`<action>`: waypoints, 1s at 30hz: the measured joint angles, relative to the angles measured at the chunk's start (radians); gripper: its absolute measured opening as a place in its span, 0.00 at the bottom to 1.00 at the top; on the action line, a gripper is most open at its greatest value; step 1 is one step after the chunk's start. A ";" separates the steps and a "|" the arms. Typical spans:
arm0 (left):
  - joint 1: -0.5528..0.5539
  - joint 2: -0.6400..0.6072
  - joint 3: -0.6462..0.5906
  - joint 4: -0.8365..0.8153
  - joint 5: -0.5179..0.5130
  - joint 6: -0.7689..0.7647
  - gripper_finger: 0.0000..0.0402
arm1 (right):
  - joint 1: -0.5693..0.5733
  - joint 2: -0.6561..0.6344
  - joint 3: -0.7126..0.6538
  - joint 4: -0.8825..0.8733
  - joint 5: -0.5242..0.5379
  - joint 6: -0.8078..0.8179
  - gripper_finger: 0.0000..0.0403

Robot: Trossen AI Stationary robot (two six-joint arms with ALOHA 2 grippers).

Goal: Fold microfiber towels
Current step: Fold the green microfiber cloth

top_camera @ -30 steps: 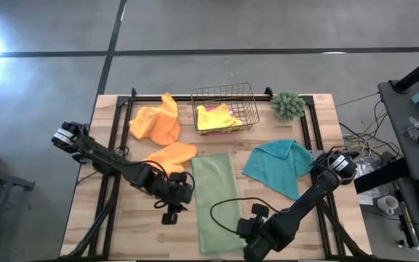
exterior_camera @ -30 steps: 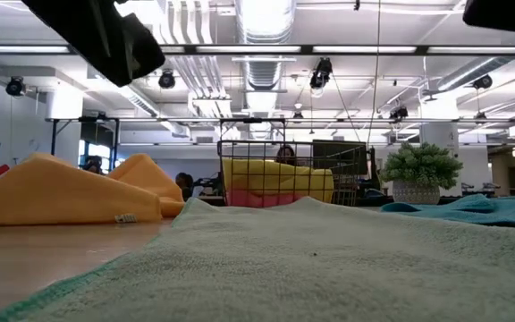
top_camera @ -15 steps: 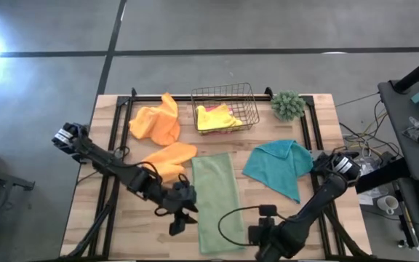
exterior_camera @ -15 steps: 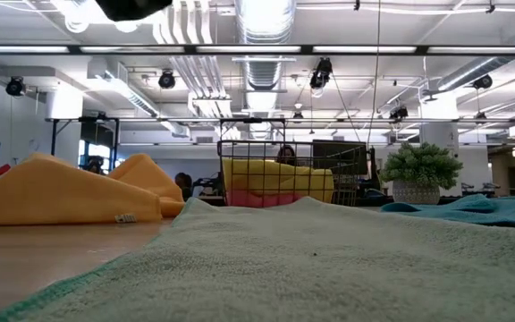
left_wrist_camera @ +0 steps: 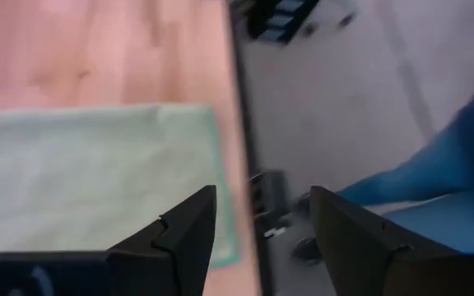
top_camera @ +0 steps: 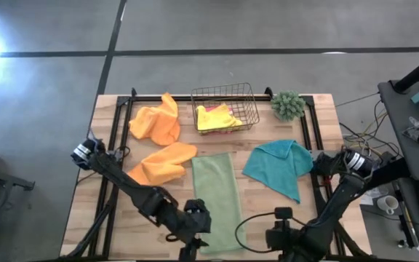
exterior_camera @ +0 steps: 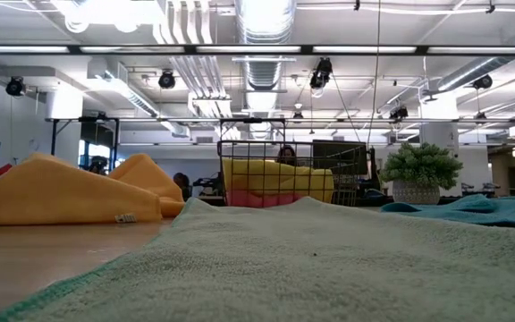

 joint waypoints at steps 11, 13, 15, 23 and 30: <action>-0.059 0.211 0.094 -0.168 -0.059 -0.001 0.45 | -0.017 -0.023 -0.094 0.331 0.024 -0.208 0.32; -0.068 0.240 0.094 -0.161 -0.059 -0.020 0.45 | -0.021 -0.020 -0.095 0.359 0.027 -0.248 0.33; -0.078 0.261 0.094 -0.160 -0.062 -0.048 0.45 | -0.033 -0.016 -0.095 0.392 0.032 -0.296 0.33; -0.108 0.315 0.092 -0.149 -0.119 -0.053 0.45 | -0.084 0.031 -0.095 0.503 0.011 -0.482 0.34; -0.110 0.342 0.085 -0.089 -0.129 -0.003 0.45 | -0.114 0.070 -0.095 0.546 -0.067 -0.613 0.34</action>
